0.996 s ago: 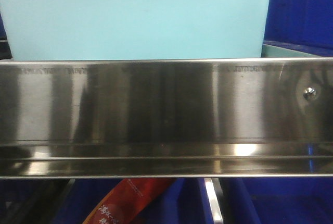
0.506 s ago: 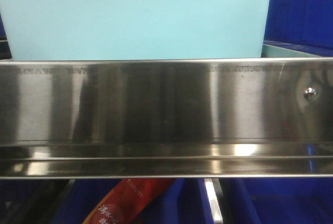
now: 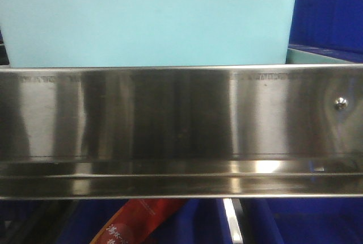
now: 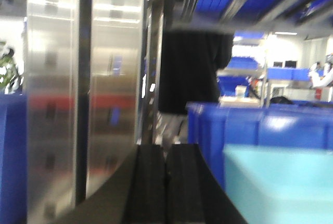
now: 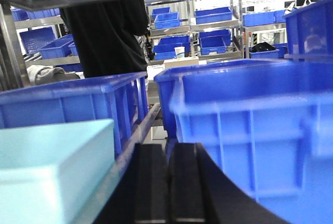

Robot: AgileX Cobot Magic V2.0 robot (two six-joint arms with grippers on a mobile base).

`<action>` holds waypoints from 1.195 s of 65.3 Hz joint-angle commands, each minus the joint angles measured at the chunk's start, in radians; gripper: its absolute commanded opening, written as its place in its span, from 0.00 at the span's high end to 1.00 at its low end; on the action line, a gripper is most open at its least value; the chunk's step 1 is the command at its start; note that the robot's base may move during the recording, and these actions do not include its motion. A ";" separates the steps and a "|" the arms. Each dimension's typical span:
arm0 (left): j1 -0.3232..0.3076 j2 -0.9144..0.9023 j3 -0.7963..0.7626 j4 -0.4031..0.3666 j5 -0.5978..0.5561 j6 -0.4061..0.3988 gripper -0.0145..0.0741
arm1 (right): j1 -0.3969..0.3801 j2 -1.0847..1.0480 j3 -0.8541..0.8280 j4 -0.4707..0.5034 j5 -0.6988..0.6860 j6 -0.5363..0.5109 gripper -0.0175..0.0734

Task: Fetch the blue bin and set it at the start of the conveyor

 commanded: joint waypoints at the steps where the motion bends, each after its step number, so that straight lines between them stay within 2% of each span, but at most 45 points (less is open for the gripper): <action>1: 0.002 0.072 -0.111 -0.003 0.105 -0.001 0.78 | 0.002 0.082 -0.100 -0.007 0.091 -0.004 0.80; 11: 0.002 0.207 -0.218 -0.060 0.180 -0.001 0.41 | 0.002 0.231 -0.195 0.005 0.075 -0.004 0.35; 17: -0.030 0.257 -0.236 -0.060 0.180 -0.001 0.26 | 0.002 0.297 -0.195 0.005 0.001 -0.004 0.18; 21: -0.062 0.280 -0.248 -0.060 0.193 -0.001 0.21 | 0.004 0.336 -0.210 0.005 -0.017 -0.046 0.18; 28: -0.149 0.341 -0.281 -0.058 0.273 -0.001 0.21 | 0.044 0.405 -0.261 0.018 0.024 -0.157 0.18; 35: -0.249 0.437 -0.332 -0.044 0.344 0.002 0.21 | 0.117 0.497 -0.324 0.031 0.084 -0.161 0.18; 47: -0.372 0.642 -0.450 -0.017 0.355 0.002 0.21 | 0.280 0.687 -0.407 0.031 0.119 -0.161 0.19; 54: -0.386 0.802 -0.587 -0.017 0.412 0.002 0.22 | 0.343 0.816 -0.495 0.031 0.158 -0.157 0.19; 62: -0.382 0.973 -0.773 -0.008 0.552 -0.004 0.22 | 0.351 0.970 -0.654 0.015 0.284 -0.079 0.19; 68: -0.370 1.096 -0.907 0.002 0.658 -0.058 0.22 | 0.351 1.073 -0.780 -0.061 0.377 -0.002 0.19; 78: -0.335 1.274 -1.096 0.094 0.816 -0.131 0.22 | 0.351 1.238 -0.997 -0.192 0.573 0.145 0.19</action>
